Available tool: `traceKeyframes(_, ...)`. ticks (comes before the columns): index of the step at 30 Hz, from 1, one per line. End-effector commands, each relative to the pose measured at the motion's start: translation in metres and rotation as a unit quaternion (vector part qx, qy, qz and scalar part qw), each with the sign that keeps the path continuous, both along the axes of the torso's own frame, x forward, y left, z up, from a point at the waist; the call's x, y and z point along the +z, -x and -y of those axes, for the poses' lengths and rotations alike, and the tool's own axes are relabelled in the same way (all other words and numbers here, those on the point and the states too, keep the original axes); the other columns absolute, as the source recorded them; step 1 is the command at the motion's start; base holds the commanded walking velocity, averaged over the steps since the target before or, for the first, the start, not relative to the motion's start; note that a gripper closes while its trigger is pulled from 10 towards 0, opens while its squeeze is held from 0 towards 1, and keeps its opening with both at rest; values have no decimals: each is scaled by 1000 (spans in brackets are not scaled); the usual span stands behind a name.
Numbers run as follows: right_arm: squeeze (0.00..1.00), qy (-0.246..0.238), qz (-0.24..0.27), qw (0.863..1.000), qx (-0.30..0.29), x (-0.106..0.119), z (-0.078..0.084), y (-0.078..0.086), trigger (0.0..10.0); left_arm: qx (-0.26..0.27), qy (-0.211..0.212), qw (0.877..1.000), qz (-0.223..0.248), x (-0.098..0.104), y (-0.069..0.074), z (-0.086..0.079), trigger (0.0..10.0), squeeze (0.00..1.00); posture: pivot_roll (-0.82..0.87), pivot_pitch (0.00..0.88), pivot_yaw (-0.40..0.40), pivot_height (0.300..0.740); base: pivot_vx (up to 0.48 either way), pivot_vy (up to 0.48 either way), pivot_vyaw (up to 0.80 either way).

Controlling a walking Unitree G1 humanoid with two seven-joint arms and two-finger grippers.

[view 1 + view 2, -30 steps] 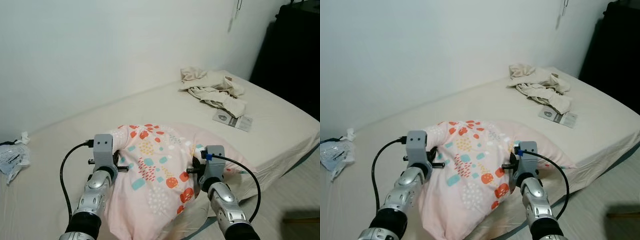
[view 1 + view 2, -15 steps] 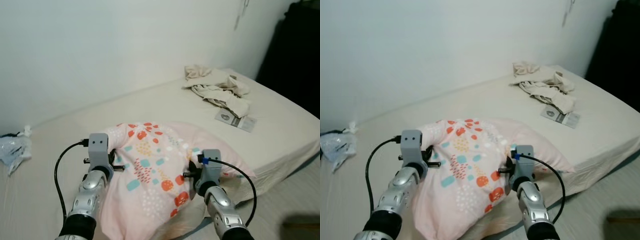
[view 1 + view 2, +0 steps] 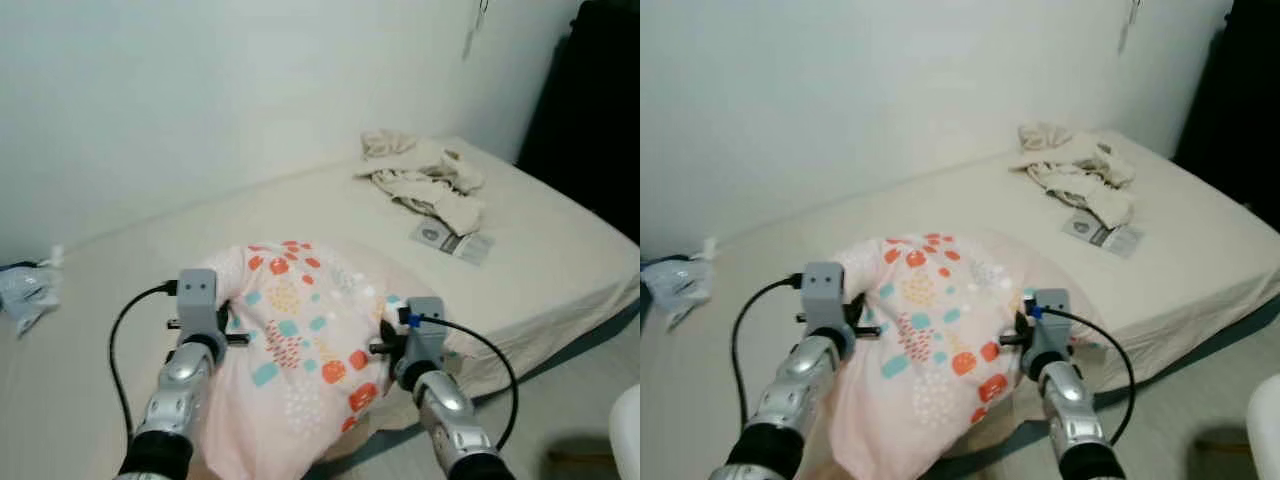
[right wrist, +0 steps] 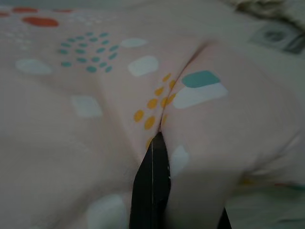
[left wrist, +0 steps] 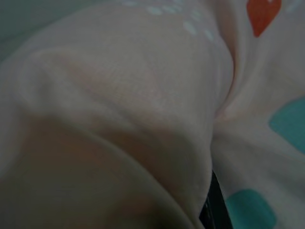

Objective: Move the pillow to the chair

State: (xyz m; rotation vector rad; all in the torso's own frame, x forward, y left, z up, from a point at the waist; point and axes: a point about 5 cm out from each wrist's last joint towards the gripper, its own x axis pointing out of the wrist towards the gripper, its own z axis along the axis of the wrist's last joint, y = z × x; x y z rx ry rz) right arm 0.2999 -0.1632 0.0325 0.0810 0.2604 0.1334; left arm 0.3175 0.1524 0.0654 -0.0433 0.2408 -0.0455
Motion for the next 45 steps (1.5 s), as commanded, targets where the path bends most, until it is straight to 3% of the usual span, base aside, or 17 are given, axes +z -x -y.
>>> traceKeyframes(1, 0, -10, 0, 1000, 1, 0, -5, 0, 10000, -7, -12, 1000, 5, 5, -3, 0, 10000, 0, -8, 55, 89, 740, 0, 465, 0)
traceKeyframes(22, 0, -16, -6, 1000, -9, -2, -4, -1, 10000, -11, -8, 1000, 14, 12, -8, 4, 10000, 0, -3, 41, 100, 740, 0, 62, 0)
traceKeyframes(31, 0, -6, -13, 1000, -24, -4, -3, -1, 10000, 10, -24, 999, -32, -6, -2, -4, 10000, 0, -9, 33, 92, 740, 0, 0, 0)
traceKeyframes(36, 0, 6, -15, 1000, -22, -4, -1, -1, 10000, 12, -22, 999, -35, -8, -2, -3, 10000, 0, -24, 32, 67, 740, 0, 0, 0)
traceKeyframes(45, 0, 53, -13, 998, 41, 2, 4, -7, 10000, 6, -16, 1000, -14, -10, 5, 14, 10000, 0, -20, 33, -59, 740, 0, 0, 0)
